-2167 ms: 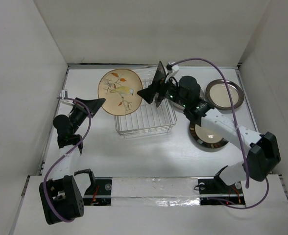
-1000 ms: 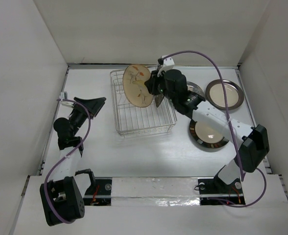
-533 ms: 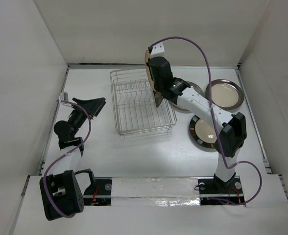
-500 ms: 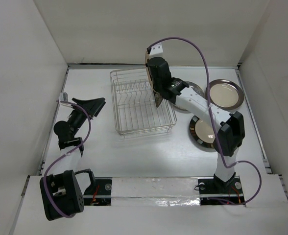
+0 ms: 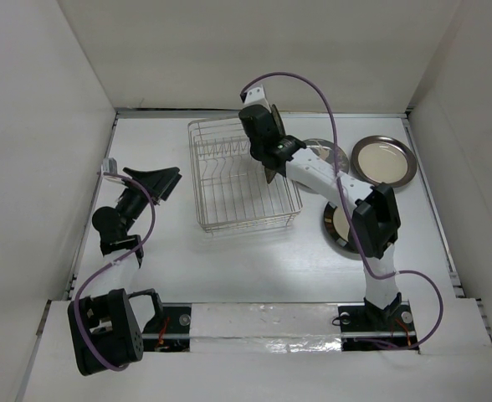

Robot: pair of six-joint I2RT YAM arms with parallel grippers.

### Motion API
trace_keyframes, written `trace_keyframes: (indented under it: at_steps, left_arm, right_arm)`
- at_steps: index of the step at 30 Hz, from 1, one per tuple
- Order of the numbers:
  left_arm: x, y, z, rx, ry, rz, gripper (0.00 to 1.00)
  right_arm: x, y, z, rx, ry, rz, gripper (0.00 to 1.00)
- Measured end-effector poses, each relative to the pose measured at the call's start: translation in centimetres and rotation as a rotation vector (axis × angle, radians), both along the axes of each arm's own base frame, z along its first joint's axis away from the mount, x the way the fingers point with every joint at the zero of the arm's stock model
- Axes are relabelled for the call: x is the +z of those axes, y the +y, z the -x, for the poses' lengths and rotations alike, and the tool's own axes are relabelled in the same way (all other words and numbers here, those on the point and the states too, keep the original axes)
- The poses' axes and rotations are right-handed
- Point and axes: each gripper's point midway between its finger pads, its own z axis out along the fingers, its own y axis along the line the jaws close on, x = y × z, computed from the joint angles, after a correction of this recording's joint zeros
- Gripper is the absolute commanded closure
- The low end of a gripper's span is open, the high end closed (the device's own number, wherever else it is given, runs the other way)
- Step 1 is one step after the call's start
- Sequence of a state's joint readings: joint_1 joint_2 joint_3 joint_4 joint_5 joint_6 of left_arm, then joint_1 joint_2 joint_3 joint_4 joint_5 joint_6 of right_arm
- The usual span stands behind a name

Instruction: Load the plates into the dish rack

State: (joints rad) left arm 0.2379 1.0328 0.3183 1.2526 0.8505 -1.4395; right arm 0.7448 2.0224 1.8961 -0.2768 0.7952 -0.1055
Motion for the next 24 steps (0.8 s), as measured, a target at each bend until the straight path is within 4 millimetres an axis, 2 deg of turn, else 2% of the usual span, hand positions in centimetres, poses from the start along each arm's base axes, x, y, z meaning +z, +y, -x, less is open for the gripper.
trace_keyframes:
  at_steps: [8, 13, 21, 24]
  left_arm:
    - [0.0, 0.0, 0.0, -0.003, 0.003, 0.002, 0.24]
    - [0.0, 0.0, 0.0, -0.003, 0.003, 0.002, 0.24]
    - [0.0, 0.2, 0.0, 0.005, 0.002, 0.001, 0.24]
    - [0.0, 0.2, -0.1, 0.006, 0.002, 0.001, 0.25]
  right_arm:
    - [-0.3, -0.4, -0.4, -0.014, 0.006, -0.051, 1.0]
    - [-1.2, -0.1, -0.8, -0.02, 0.018, -0.09, 1.0]
    - [-5.9, 0.5, -0.9, -0.018, 0.094, -0.11, 1.0]
    - [-6.8, 0.5, -0.8, -0.025, 0.103, -0.124, 1.0]
